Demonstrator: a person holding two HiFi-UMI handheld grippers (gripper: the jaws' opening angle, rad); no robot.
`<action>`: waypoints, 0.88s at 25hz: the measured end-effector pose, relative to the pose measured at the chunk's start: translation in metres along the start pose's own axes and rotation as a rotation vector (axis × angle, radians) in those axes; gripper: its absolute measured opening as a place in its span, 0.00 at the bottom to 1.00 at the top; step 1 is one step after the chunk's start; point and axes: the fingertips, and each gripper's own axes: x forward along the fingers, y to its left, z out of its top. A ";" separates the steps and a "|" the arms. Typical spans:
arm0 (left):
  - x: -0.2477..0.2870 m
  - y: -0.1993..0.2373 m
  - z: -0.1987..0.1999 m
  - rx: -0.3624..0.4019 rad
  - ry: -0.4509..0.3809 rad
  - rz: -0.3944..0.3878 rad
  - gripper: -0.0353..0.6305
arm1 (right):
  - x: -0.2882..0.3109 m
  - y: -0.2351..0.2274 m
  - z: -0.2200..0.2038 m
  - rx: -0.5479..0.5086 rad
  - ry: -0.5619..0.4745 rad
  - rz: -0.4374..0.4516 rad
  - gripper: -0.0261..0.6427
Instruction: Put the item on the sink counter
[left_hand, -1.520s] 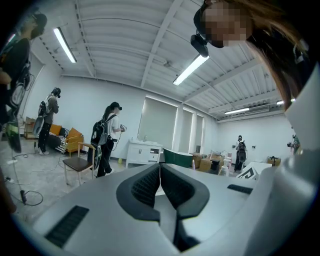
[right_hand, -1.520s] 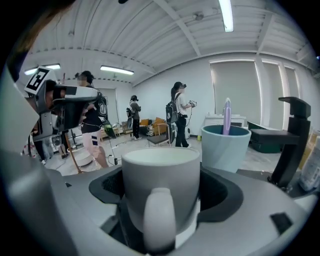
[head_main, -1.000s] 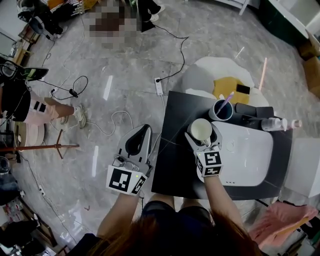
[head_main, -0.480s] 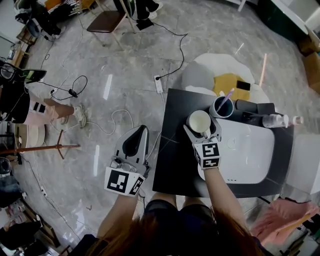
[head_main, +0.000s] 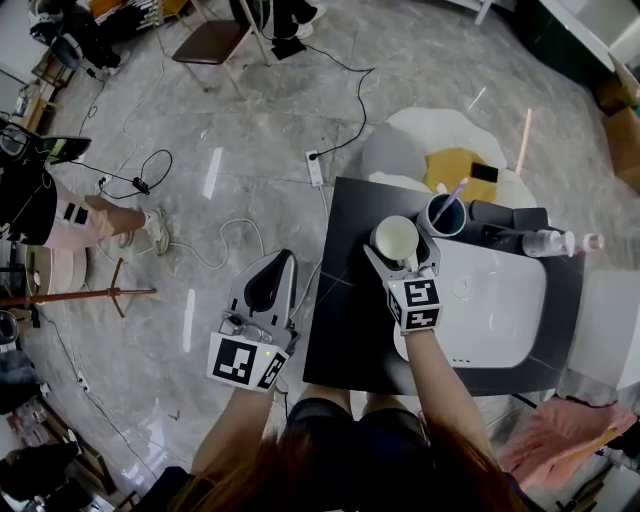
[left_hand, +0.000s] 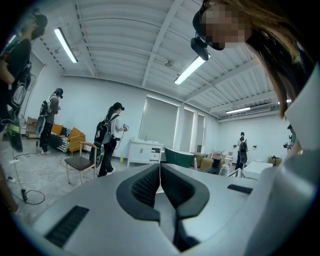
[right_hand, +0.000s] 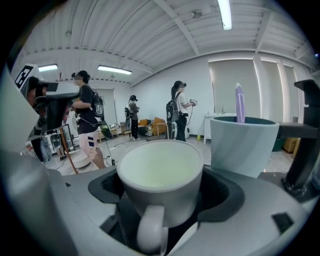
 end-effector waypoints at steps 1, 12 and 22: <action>0.000 -0.001 0.000 0.000 0.001 -0.004 0.09 | -0.001 0.001 0.000 0.003 0.002 0.006 0.72; -0.004 -0.012 0.007 0.004 -0.013 -0.029 0.09 | -0.022 0.005 0.007 0.014 -0.016 0.014 0.75; -0.016 -0.023 0.023 0.016 -0.043 -0.027 0.09 | -0.057 0.015 0.023 0.002 -0.053 0.017 0.73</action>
